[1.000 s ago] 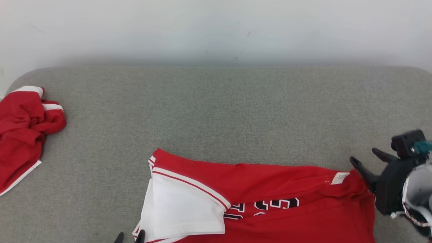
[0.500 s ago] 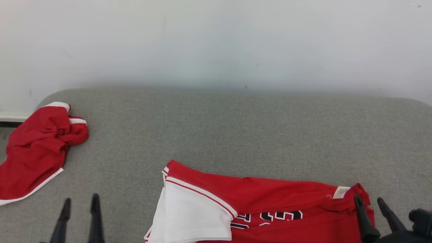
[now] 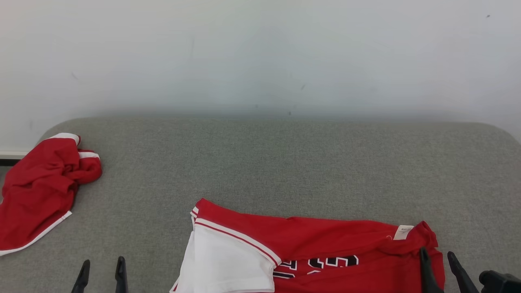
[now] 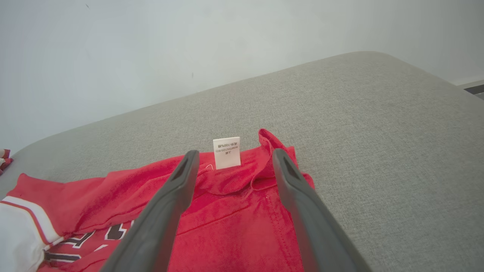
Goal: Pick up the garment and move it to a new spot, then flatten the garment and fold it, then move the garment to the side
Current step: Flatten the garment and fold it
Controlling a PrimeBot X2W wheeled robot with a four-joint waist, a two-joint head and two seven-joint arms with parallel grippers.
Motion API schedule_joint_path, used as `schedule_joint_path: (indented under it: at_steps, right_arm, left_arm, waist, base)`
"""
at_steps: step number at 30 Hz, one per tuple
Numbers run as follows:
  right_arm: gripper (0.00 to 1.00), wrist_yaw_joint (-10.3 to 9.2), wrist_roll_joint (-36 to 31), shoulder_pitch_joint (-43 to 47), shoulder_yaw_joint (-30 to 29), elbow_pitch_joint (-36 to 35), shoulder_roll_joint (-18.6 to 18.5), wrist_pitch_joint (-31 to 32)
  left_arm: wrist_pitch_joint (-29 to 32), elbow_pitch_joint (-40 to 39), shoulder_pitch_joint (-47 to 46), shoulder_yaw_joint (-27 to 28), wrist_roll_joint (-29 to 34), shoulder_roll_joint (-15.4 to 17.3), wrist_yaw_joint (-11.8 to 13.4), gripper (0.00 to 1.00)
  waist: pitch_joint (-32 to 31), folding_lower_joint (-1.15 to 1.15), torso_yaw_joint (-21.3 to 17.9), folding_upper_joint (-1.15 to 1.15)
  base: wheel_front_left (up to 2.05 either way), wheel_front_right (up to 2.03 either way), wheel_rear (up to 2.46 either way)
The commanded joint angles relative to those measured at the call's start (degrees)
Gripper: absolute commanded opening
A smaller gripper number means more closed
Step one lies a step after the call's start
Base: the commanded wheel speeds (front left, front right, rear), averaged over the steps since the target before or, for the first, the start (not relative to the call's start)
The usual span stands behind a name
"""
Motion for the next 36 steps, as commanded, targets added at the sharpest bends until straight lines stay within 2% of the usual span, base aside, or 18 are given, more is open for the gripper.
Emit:
schedule_joint_path:
  at_steps: [1,8,10,14,18,27,36]
  right_arm:
    - [1.00,-0.10,-0.5,-0.6,-0.4,0.4,0.3,0.1]
    - [1.00,-0.10,-3.4,-2.7,-2.9,0.8,0.4,5.7]
    - [1.00,-0.10,-5.5,-3.7,-4.1,1.0,0.5,10.1]
    - [1.00,-0.10,-10.0,-6.4,-4.3,1.1,0.5,22.5]
    - [1.00,-0.10,-15.0,-9.8,-8.5,0.6,0.5,29.6]
    - [1.00,-0.11,-18.2,-12.6,-11.7,3.9,0.5,31.7]
    - [1.00,-0.11,-19.8,-13.7,-13.7,8.4,0.5,30.5]
  left_arm:
    - [-0.2,0.5,0.6,-0.4,1.0,0.3,-0.3,1.00]
    - [-0.1,1.5,-0.8,-1.6,1.6,0.1,-0.8,1.00]
    - [-0.1,1.4,-1.0,-2.0,1.5,0.0,-0.8,1.00]
    - [-0.1,1.3,-1.2,-2.7,1.7,-0.2,-0.7,1.00]
    - [-0.1,1.2,-2.0,-4.0,2.0,-0.3,-0.8,1.00]
    - [-0.1,0.8,-3.2,-5.0,1.9,0.1,-0.7,1.00]
    - [-0.1,1.0,-3.8,-5.7,1.5,0.4,-0.8,1.00]
  waist:
    - [0.1,0.00,-0.1,0.00]
    - [0.6,0.00,-0.1,0.00]
    - [0.8,0.00,-0.1,0.00]
    - [1.5,0.00,0.2,0.00]
    - [3.3,0.00,1.5,0.00]
    - [6.7,0.00,3.6,0.00]
    - [8.0,0.00,4.1,0.00]
  base:
    - [0.00,0.00,0.00]
    - [0.00,0.00,0.00]
    - [0.00,0.00,0.00]
    - [0.00,0.00,0.00]
    - [0.00,0.00,0.00]
    - [0.00,0.00,0.00]
    - [0.00,0.00,0.00]
